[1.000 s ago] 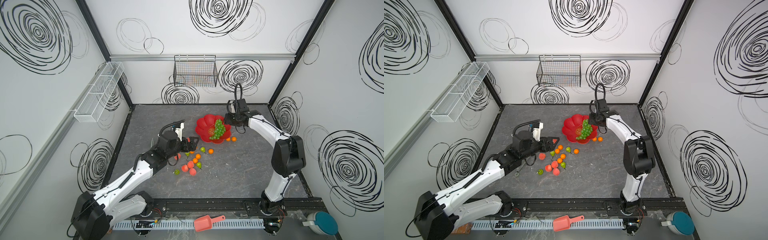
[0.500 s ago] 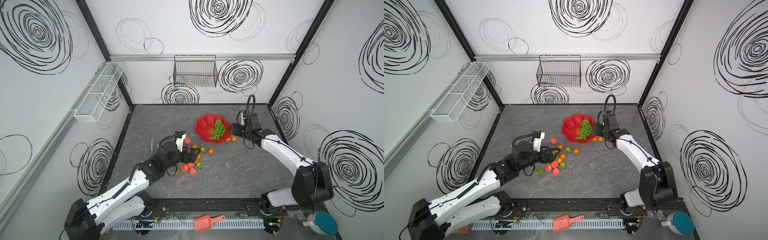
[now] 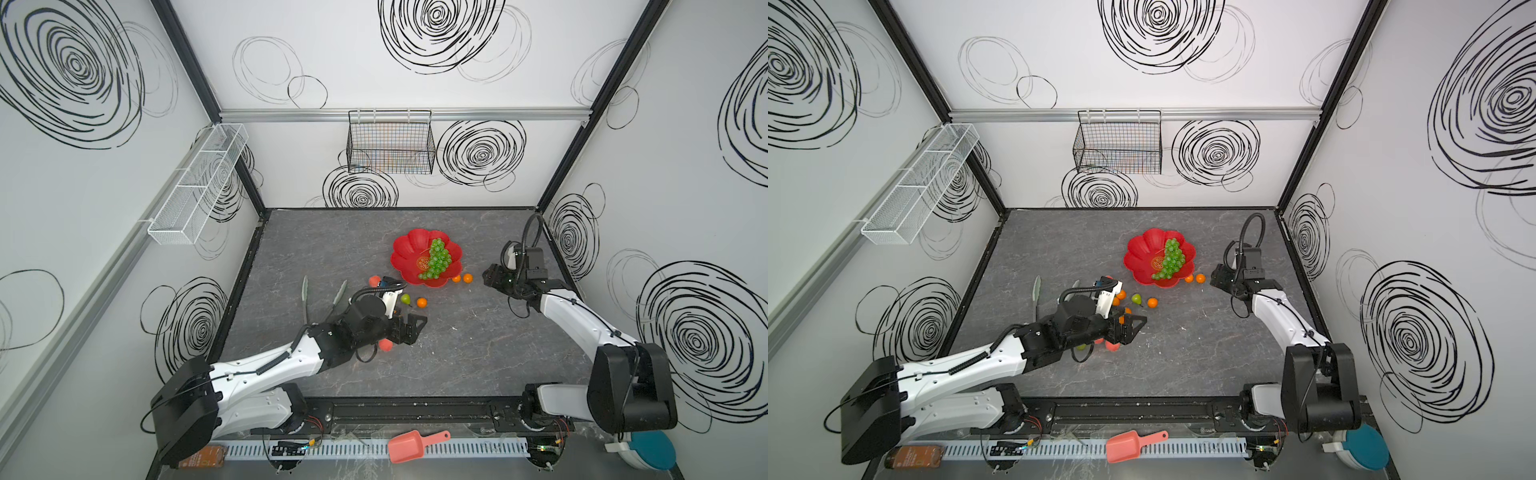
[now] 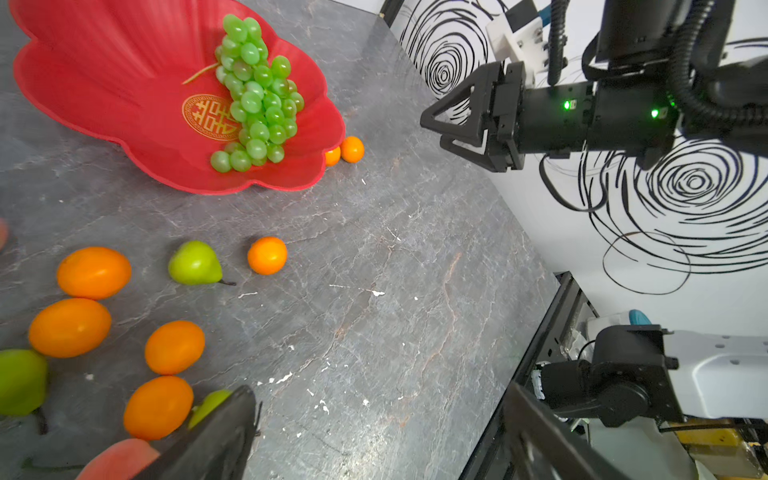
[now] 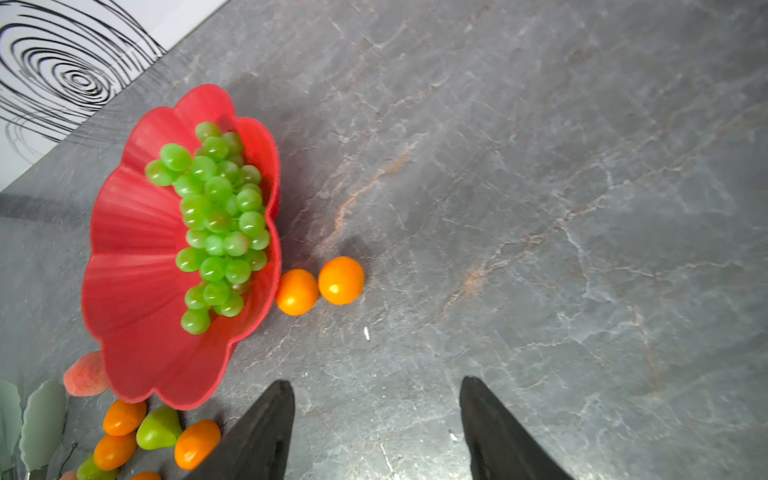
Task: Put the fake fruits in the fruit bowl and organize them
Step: 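Move the right gripper to the orange kumquat beside the bowl rim, then close the right gripper on the orange kumquat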
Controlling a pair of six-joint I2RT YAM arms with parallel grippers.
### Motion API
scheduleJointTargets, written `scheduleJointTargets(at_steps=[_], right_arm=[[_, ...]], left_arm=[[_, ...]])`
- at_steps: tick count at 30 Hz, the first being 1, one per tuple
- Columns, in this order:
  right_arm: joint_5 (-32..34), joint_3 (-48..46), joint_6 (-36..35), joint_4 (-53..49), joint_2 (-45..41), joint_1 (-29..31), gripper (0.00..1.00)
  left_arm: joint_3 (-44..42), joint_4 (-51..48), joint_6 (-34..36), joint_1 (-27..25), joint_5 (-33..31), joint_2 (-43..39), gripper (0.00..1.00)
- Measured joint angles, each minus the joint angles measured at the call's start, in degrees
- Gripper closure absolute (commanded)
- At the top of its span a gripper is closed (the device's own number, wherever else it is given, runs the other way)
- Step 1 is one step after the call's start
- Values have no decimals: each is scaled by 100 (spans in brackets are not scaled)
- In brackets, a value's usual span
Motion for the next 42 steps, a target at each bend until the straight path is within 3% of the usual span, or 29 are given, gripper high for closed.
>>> scheduleJointTargets(at_steps=[7,28,42], right_arm=[[-472,118,-192,-247,763,-33,31],[-149,1572,-146,-306,2391,468,33],[114,2142,-162,-660,2973,570,46]], left_arm=[[197,511,-94,-35,96,562,4],[444,1078,-424,291,289,942,4],[474,1097,-437,369,350,940,4]])
